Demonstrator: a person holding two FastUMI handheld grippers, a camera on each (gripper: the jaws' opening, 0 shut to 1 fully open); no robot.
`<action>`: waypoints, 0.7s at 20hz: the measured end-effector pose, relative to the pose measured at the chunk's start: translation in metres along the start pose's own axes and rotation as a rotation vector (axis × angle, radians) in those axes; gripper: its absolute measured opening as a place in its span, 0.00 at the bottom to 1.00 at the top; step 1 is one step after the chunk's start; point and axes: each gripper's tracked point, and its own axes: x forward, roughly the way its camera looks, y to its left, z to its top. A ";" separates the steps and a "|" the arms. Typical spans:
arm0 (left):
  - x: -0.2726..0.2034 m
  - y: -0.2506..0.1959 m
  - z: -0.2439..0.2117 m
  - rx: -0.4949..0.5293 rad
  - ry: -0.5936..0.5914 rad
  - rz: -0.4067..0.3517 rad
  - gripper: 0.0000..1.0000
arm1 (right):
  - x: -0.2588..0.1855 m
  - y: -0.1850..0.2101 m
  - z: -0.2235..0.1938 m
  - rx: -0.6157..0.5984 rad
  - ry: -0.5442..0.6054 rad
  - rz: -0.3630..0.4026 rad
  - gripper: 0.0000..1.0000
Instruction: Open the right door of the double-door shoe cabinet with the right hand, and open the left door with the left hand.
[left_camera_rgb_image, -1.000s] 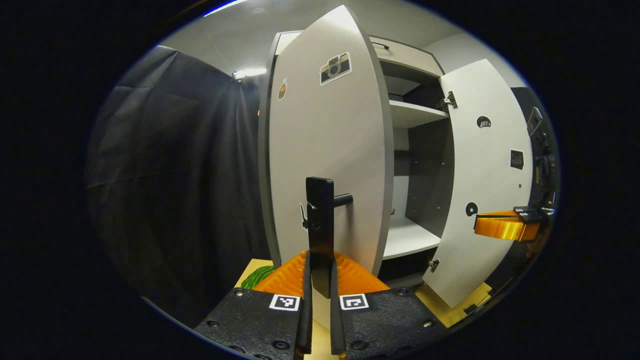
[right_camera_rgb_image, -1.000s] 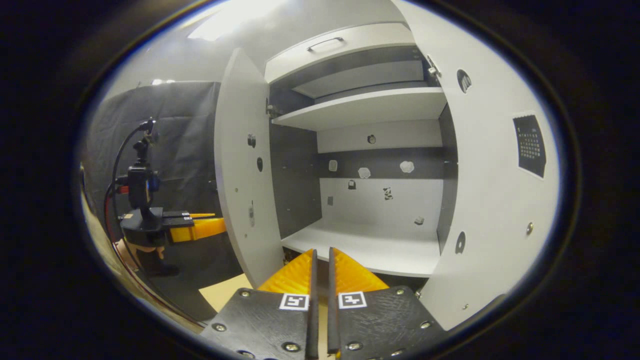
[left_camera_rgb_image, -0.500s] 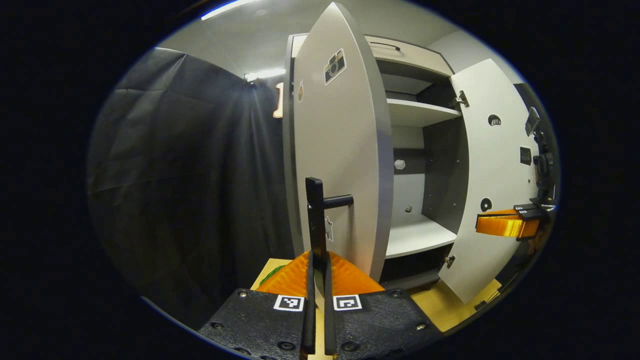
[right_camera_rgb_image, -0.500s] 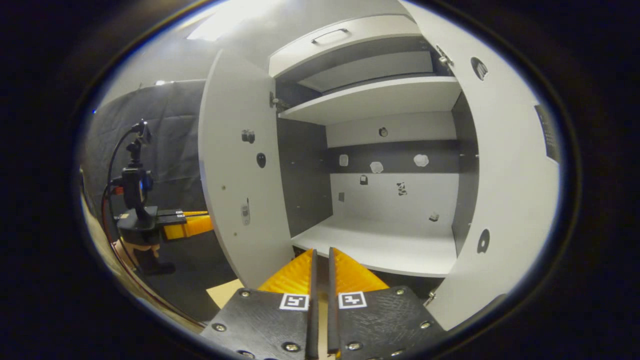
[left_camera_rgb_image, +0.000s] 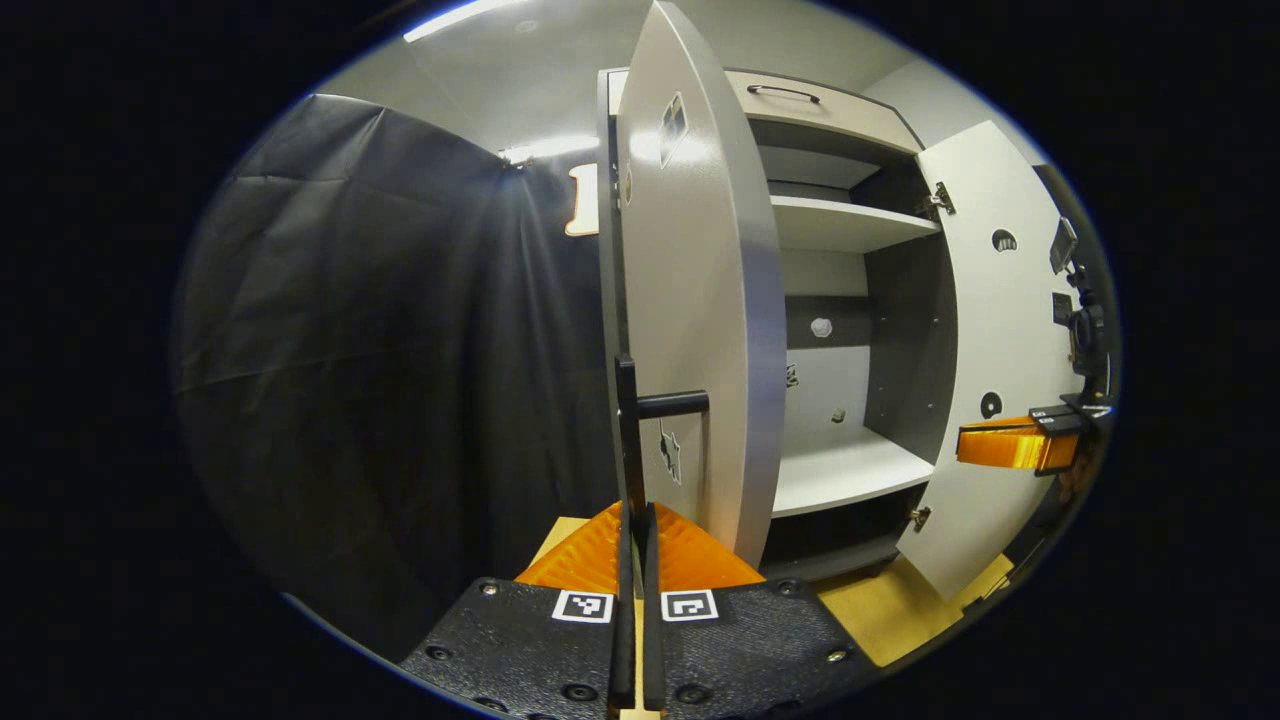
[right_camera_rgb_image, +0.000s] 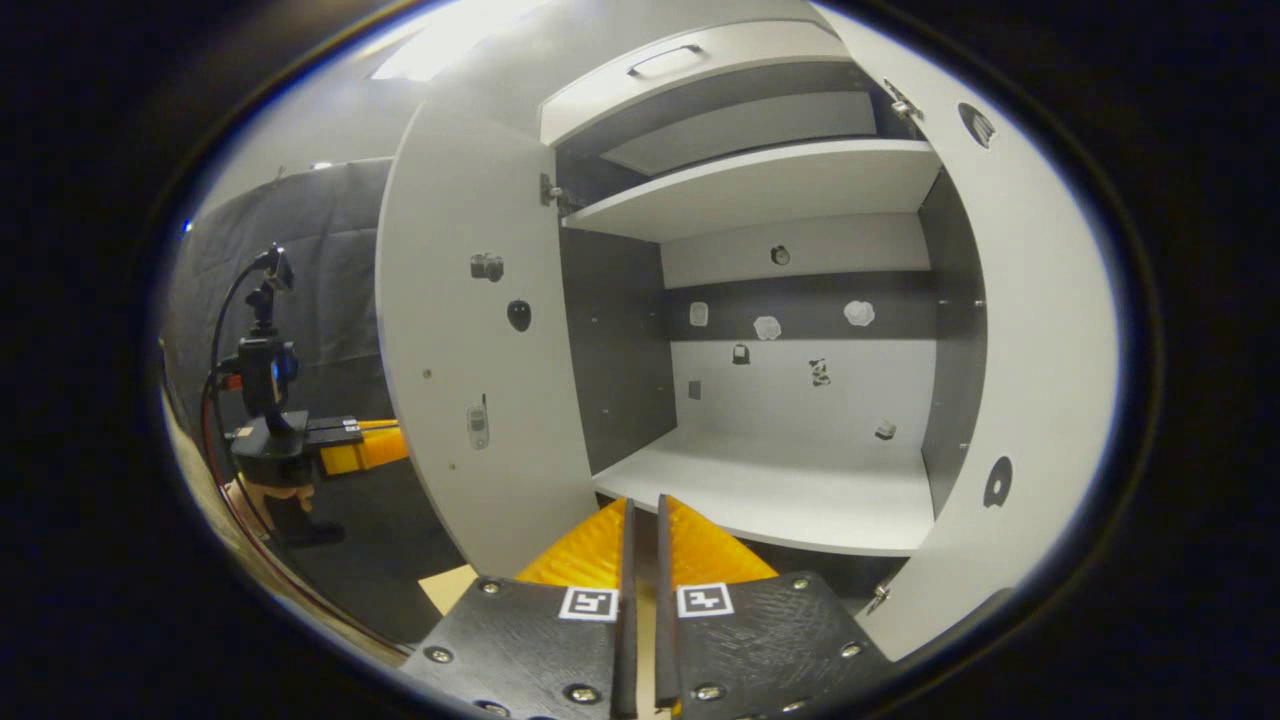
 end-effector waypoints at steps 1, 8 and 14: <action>0.000 0.007 -0.001 0.015 0.000 0.016 0.03 | 0.001 0.000 0.000 0.001 0.001 0.002 0.07; 0.001 0.030 -0.001 -0.037 -0.020 0.015 0.02 | 0.013 0.004 0.001 0.012 0.001 0.022 0.07; -0.001 0.038 -0.003 -0.019 -0.027 -0.011 0.06 | 0.017 0.001 0.000 0.010 0.010 0.031 0.07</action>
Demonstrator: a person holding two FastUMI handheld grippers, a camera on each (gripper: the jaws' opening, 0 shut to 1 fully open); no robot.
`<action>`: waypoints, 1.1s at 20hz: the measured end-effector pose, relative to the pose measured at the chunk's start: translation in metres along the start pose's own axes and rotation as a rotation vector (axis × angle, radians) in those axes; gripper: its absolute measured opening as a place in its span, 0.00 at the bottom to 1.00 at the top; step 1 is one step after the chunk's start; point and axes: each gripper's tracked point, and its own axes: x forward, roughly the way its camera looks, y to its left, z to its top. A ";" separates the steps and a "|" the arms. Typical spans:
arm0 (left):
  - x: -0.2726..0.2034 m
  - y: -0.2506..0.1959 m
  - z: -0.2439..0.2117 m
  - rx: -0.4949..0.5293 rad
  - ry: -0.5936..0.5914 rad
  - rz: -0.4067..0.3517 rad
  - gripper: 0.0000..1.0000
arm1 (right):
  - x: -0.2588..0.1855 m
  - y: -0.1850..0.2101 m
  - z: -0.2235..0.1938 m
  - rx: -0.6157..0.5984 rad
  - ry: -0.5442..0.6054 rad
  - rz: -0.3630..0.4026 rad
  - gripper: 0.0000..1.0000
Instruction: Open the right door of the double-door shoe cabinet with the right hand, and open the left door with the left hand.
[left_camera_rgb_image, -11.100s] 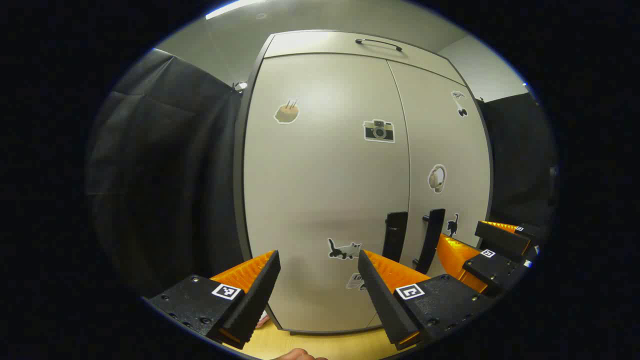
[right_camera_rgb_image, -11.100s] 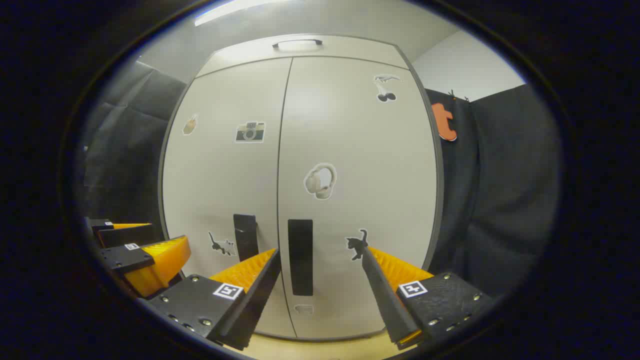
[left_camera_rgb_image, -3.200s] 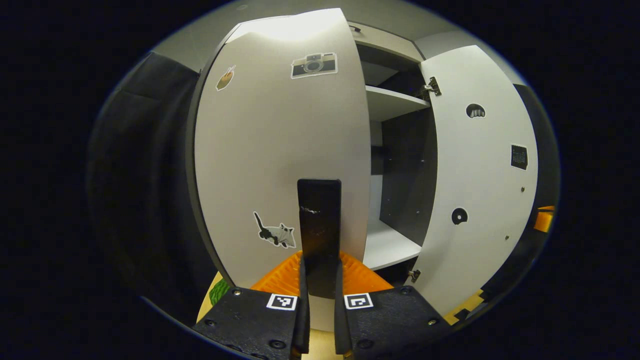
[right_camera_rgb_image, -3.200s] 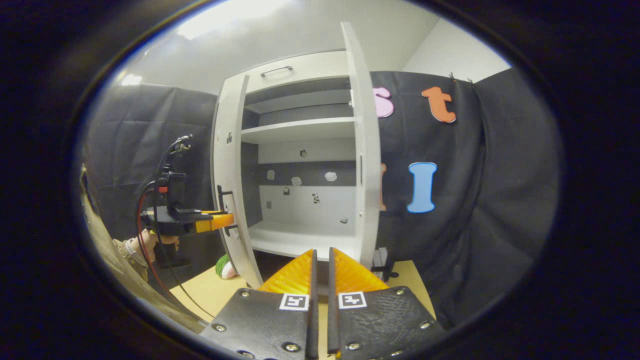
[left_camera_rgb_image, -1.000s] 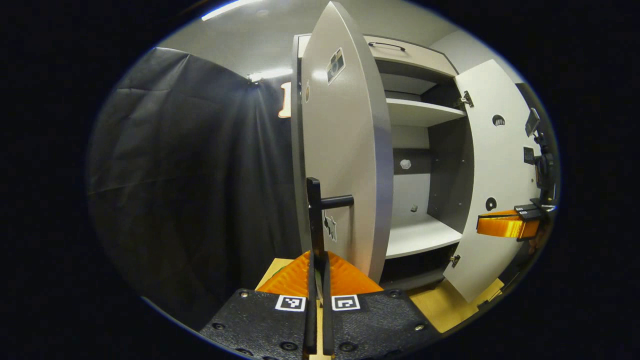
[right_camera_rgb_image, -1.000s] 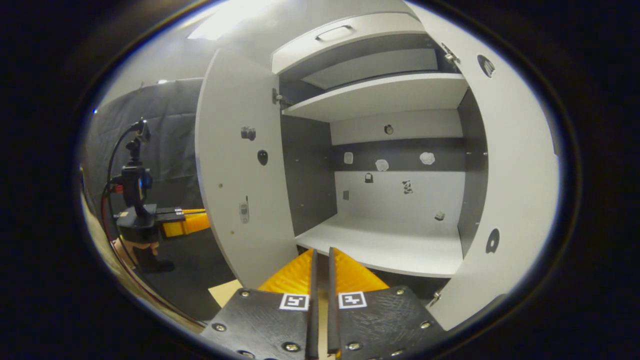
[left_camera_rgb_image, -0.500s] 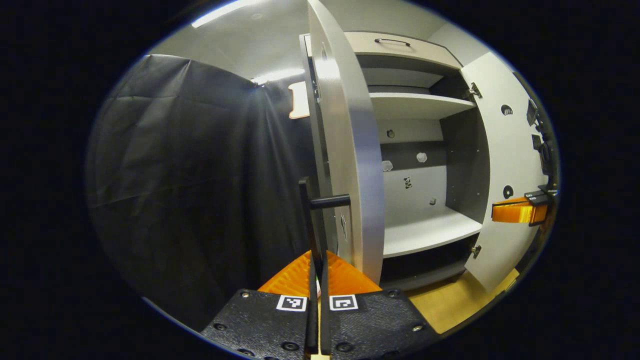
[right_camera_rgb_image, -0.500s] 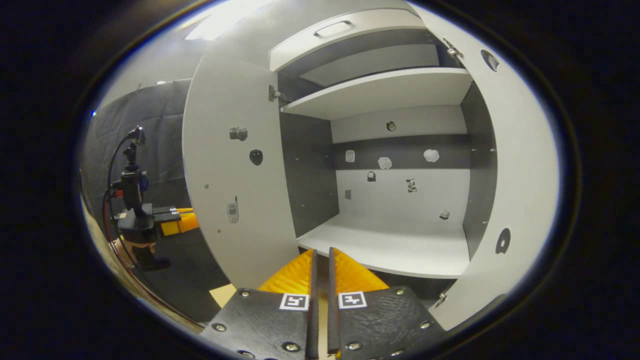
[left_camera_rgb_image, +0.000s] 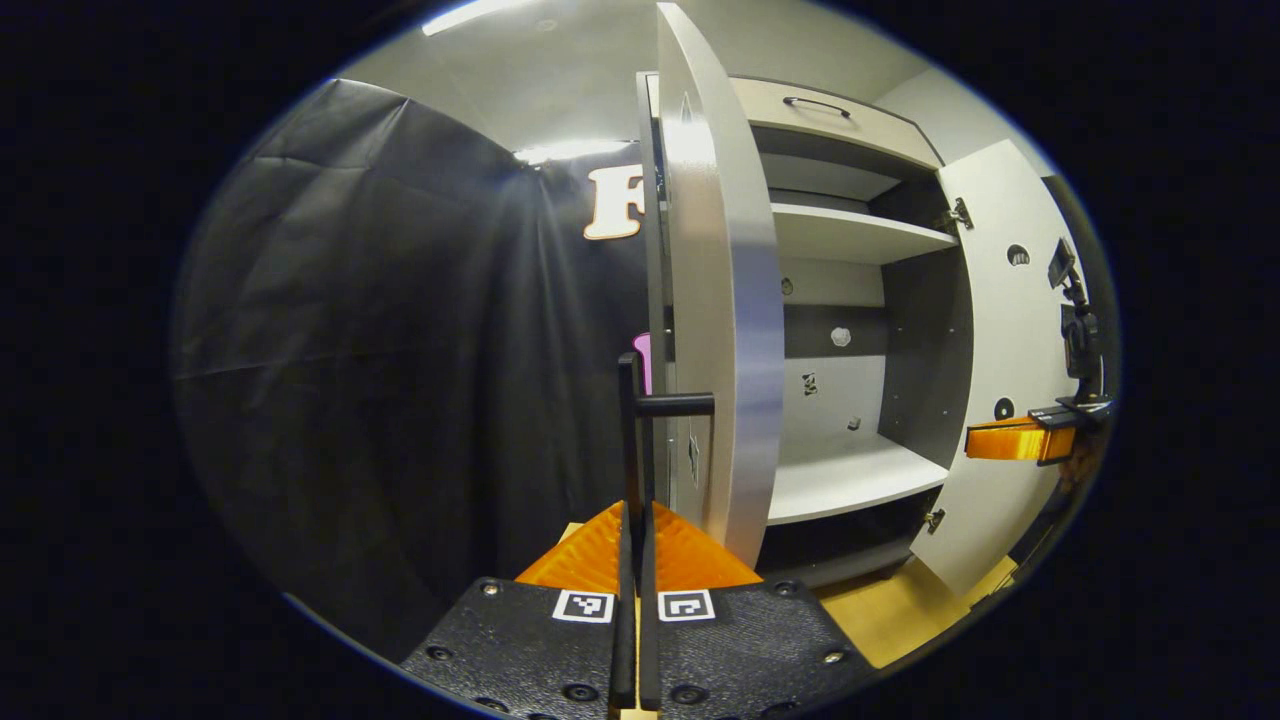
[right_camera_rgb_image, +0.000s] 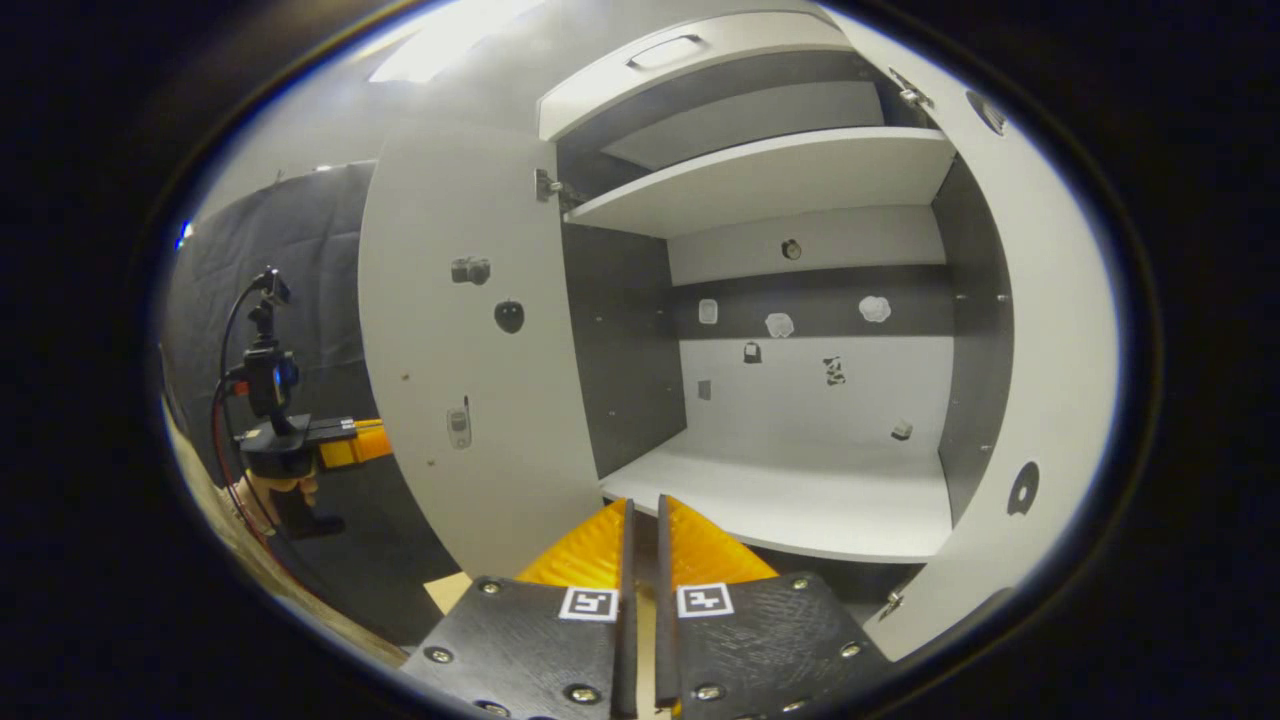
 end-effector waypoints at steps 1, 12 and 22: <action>0.000 0.003 0.001 0.008 -0.002 0.006 0.02 | 0.001 0.000 0.000 -0.001 0.001 0.001 0.07; -0.037 0.001 0.031 0.047 -0.046 0.056 0.02 | 0.007 -0.007 0.006 0.004 -0.028 -0.014 0.07; -0.055 -0.025 0.049 -0.025 -0.086 0.037 0.00 | 0.002 -0.012 0.008 -0.018 -0.066 -0.062 0.07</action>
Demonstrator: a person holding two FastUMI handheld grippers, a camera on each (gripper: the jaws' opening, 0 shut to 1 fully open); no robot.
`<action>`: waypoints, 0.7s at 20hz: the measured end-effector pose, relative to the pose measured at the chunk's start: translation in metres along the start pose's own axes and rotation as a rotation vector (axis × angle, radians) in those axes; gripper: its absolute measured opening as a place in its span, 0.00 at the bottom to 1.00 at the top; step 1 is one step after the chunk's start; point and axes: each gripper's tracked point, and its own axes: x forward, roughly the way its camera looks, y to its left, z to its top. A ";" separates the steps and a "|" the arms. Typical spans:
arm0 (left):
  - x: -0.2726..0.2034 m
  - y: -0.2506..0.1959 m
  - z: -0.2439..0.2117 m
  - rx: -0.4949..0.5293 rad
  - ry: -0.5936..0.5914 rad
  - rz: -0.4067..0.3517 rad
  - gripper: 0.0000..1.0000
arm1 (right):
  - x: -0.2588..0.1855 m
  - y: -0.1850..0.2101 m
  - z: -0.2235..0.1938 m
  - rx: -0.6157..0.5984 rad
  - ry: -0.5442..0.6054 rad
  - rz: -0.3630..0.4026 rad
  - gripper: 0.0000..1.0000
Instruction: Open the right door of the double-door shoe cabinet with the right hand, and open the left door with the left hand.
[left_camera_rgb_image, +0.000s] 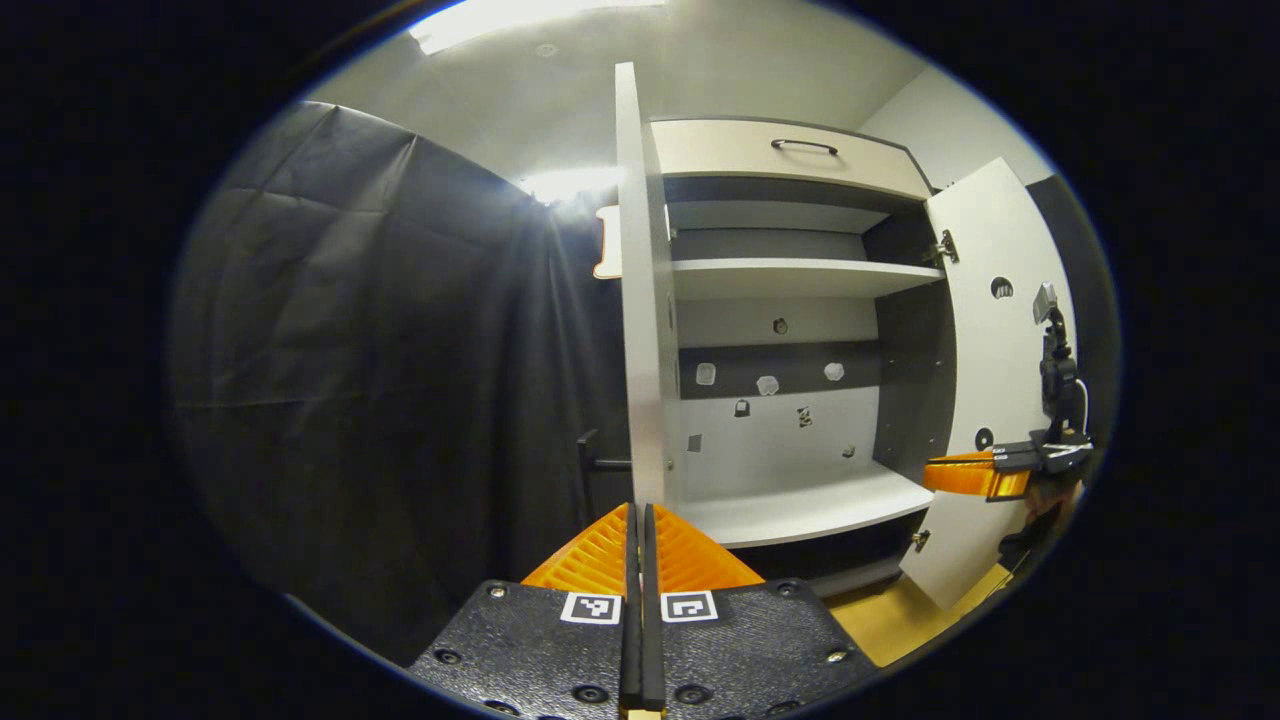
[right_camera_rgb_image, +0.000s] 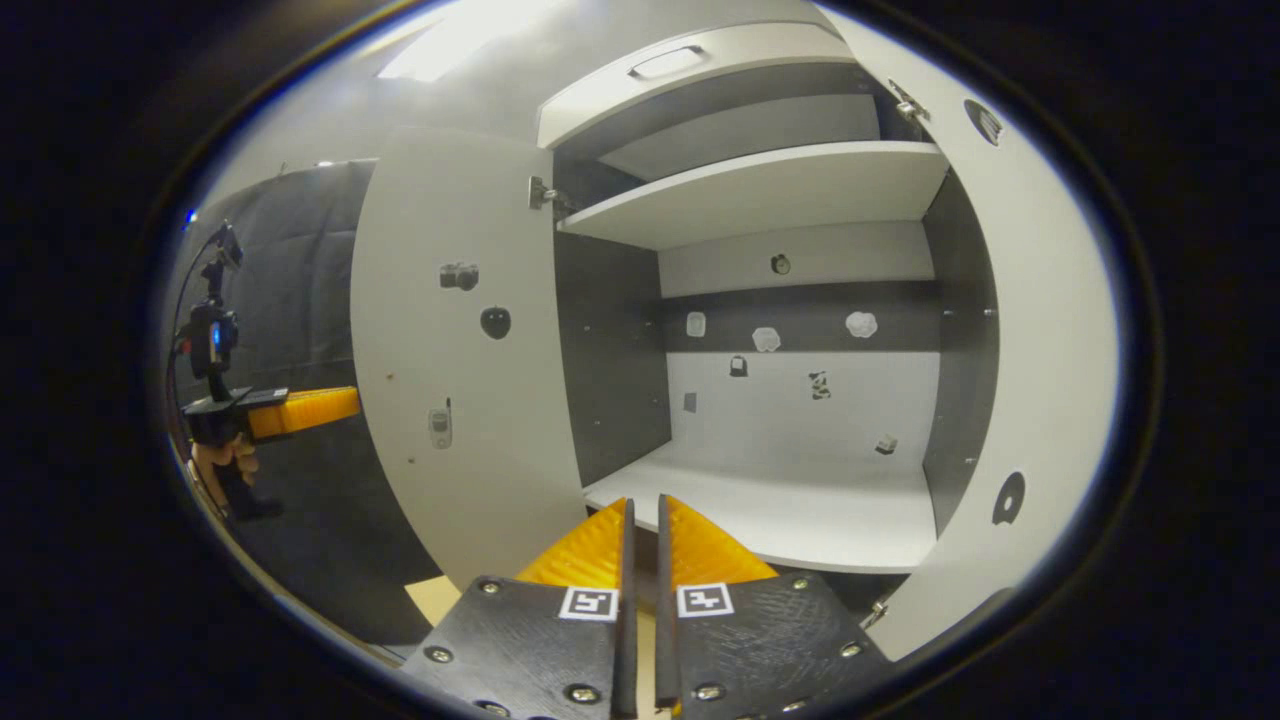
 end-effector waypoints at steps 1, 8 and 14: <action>0.000 -0.005 -0.001 -0.006 -0.002 -0.006 0.01 | 0.001 -0.002 0.001 0.006 -0.008 -0.010 0.07; 0.012 -0.056 0.006 -0.064 -0.021 -0.122 0.01 | 0.002 -0.022 0.013 0.011 -0.055 -0.141 0.07; 0.042 -0.103 0.007 -0.035 -0.027 -0.253 0.01 | -0.010 -0.034 0.032 -0.029 -0.104 -0.261 0.07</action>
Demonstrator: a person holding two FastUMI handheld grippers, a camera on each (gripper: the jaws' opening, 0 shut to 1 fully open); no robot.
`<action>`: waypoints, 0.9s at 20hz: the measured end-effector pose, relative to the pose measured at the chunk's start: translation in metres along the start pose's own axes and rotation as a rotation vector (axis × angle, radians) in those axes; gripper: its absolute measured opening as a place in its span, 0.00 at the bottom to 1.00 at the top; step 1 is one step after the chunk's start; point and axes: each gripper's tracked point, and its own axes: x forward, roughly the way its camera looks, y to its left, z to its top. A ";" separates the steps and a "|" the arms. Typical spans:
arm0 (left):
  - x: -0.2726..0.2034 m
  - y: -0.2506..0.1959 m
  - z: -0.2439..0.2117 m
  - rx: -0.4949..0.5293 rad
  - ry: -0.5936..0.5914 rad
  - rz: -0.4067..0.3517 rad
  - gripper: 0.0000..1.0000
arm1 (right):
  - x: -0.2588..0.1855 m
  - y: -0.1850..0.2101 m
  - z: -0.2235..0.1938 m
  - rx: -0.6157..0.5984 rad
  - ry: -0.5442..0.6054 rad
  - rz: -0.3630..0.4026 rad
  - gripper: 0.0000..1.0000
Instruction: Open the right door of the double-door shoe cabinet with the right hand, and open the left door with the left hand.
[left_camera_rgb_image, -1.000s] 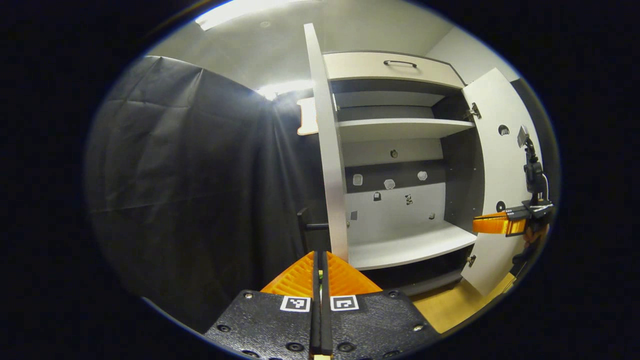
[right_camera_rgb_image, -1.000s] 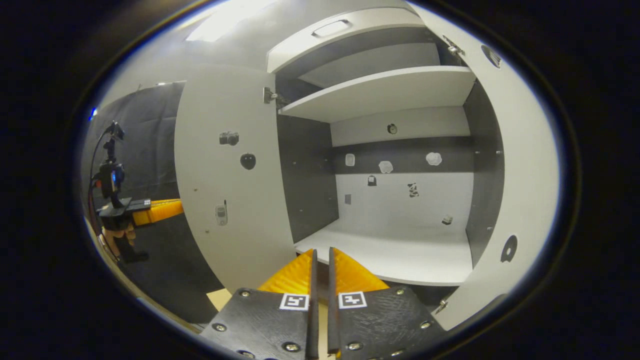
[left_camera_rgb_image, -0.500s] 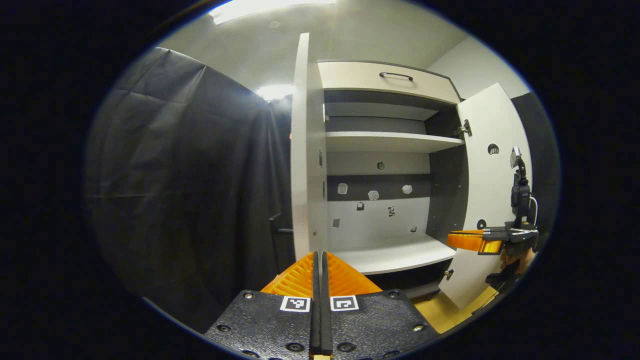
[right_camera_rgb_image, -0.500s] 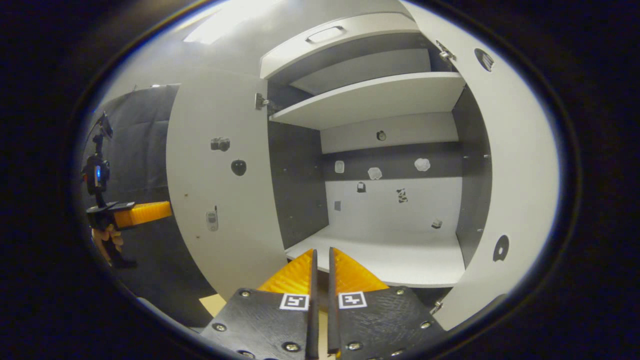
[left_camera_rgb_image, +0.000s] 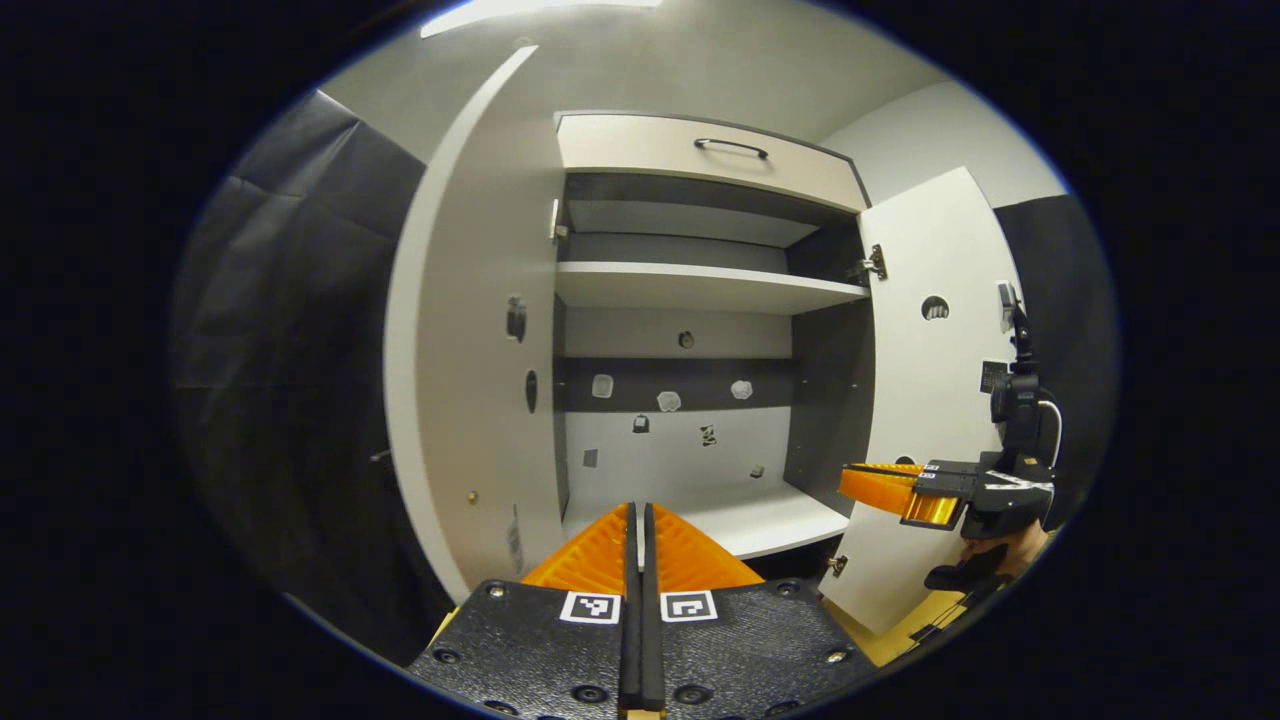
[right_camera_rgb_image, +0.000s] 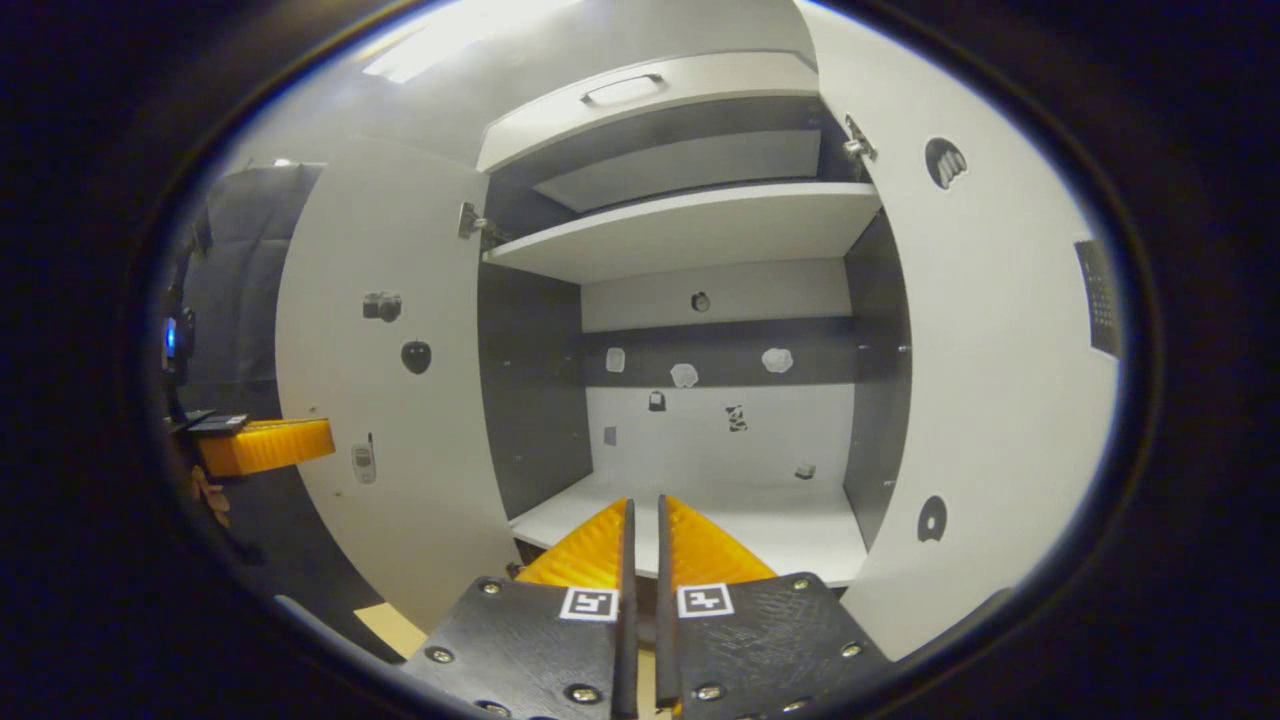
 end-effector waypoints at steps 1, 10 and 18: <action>0.006 -0.004 -0.001 0.003 0.000 -0.014 0.01 | -0.001 -0.001 0.004 -0.006 -0.009 -0.014 0.07; 0.064 -0.022 -0.001 0.033 -0.008 -0.019 0.01 | -0.025 -0.035 0.036 -0.060 -0.080 -0.204 0.07; 0.079 -0.056 0.010 0.029 -0.041 -0.034 0.01 | -0.035 -0.022 0.059 -0.100 -0.152 -0.267 0.07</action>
